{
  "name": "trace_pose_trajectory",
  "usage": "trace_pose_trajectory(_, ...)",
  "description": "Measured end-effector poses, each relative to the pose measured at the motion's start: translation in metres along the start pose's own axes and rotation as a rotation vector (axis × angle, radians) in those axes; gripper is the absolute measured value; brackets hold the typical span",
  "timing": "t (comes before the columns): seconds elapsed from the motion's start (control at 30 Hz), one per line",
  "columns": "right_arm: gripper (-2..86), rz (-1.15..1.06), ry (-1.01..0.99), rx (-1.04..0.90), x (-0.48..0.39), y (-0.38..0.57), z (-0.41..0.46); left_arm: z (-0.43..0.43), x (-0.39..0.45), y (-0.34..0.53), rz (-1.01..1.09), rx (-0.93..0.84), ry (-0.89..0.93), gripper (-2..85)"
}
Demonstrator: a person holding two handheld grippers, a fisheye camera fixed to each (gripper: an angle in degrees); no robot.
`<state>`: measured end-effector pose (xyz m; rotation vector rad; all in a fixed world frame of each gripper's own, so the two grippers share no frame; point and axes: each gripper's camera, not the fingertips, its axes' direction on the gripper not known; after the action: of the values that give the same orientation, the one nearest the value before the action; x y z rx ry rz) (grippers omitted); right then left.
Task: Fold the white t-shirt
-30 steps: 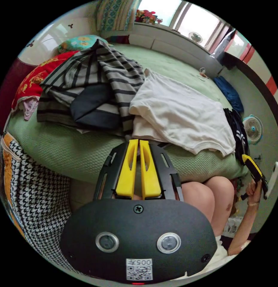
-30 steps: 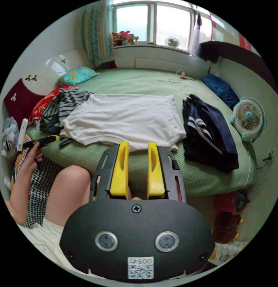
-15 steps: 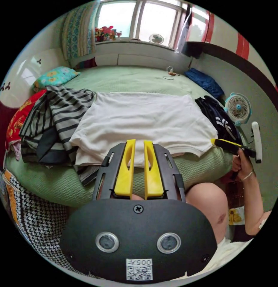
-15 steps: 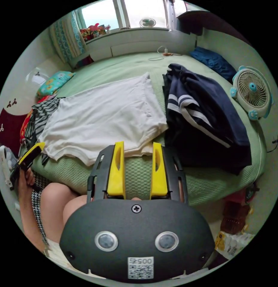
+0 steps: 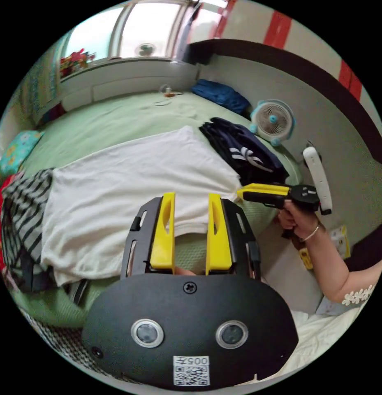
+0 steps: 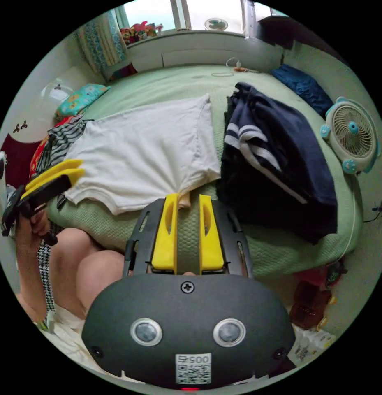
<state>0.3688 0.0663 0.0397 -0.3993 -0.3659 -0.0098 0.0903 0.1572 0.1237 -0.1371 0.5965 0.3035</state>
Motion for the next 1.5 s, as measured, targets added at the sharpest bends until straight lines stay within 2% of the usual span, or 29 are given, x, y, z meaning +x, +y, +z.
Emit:
trace_pose_trajectory(0.13,4.5,0.009,0.038,0.122,0.024,-0.021,-0.044,0.043,0.032,-0.030,0.131,-0.091,0.048,14.3)
trace_pose_trajectory(0.3,5.6,-0.047,0.150,0.118,0.027,-0.066,-0.053,0.082,0.049,-0.056,0.161,-0.129,0.061,14.9)
trace_pose_trajectory(0.37,6.3,-0.073,0.143,0.122,0.024,-0.088,-0.052,0.090,0.046,-0.060,0.138,-0.146,-0.030,11.7)
trace_pose_trajectory(0.43,7.9,-0.145,0.076,0.113,0.021,-0.124,-0.044,0.090,0.041,-0.060,0.155,-0.125,-0.016,7.8)
trace_pose_trajectory(0.6,12.5,-0.243,-0.024,0.005,0.018,-0.217,-0.009,0.075,0.018,-0.062,0.063,-0.067,0.085,4.8)
trace_pose_trajectory(0.77,13.6,-0.123,-0.214,-0.192,0.034,-0.312,0.045,0.067,0.001,-0.061,0.034,-0.033,0.112,4.7)
trace_pose_trajectory(0.87,13.2,-0.067,-0.166,-0.264,0.037,-0.354,0.074,0.069,-0.008,-0.062,0.016,-0.045,0.145,4.7)
trace_pose_trajectory(0.93,13.2,-0.079,-0.066,-0.303,0.033,-0.378,0.092,0.066,-0.010,-0.063,0.037,-0.066,0.115,4.7)
trace_pose_trajectory(1.03,13.0,-0.066,-0.084,-0.378,0.033,-0.400,0.110,0.059,-0.015,-0.062,0.054,-0.048,0.096,4.7)
trace_pose_trajectory(1.17,12.6,-0.039,-0.127,-0.375,0.036,-0.421,0.116,0.048,-0.038,-0.061,0.031,-0.038,0.147,4.7)
trace_pose_trajectory(1.3,12.5,-0.007,-0.265,-0.352,0.038,-0.443,0.111,0.029,-0.063,-0.057,0.055,-0.014,0.133,4.6)
trace_pose_trajectory(1.5,8.6,0.000,-0.185,-0.368,0.024,-0.464,0.123,0.027,-0.104,-0.048,0.003,-0.050,0.235,4.6)
